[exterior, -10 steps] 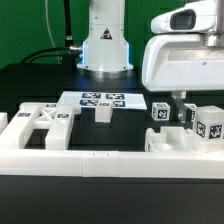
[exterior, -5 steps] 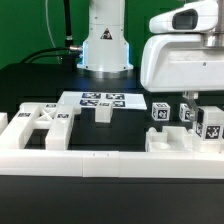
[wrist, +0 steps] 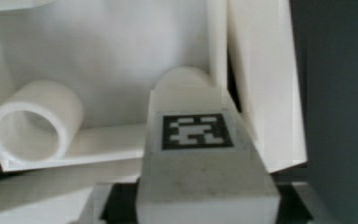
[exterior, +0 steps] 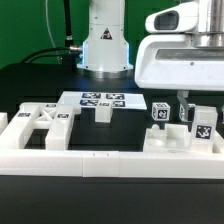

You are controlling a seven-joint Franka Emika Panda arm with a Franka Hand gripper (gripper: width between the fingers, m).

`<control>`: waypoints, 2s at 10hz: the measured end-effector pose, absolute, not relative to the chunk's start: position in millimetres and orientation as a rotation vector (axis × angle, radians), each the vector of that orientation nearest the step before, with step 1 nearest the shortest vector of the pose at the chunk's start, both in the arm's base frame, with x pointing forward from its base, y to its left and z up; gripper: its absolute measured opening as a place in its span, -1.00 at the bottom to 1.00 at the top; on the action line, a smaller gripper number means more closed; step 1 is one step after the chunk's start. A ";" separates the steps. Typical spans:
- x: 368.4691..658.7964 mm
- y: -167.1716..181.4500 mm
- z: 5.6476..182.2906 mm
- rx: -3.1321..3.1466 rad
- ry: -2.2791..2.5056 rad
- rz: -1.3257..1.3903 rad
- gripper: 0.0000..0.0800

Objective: Assemble chair

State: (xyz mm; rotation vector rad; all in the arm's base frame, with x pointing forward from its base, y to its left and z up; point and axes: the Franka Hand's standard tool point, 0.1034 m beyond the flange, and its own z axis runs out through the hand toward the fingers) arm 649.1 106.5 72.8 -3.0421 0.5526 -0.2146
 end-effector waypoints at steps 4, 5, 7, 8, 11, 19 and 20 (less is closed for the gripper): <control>647.6 95.6 71.8 -2.982 0.841 -0.207 -0.04; 647.6 95.5 71.7 -2.984 0.835 -0.207 0.40; 641.3 97.5 78.9 -3.004 0.736 -0.230 0.55; 618.8 88.7 93.6 -3.036 0.575 -0.239 0.61; 581.4 54.2 108.2 -3.058 0.459 -0.222 0.62; 507.3 9.7 81.3 -3.148 -0.004 -0.297 0.62; 493.5 -6.2 70.4 -3.176 -0.083 -0.358 0.62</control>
Offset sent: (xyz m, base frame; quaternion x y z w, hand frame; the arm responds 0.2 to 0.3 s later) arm 0.0000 0.0000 0.0000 0.0000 0.0000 0.1296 0.9916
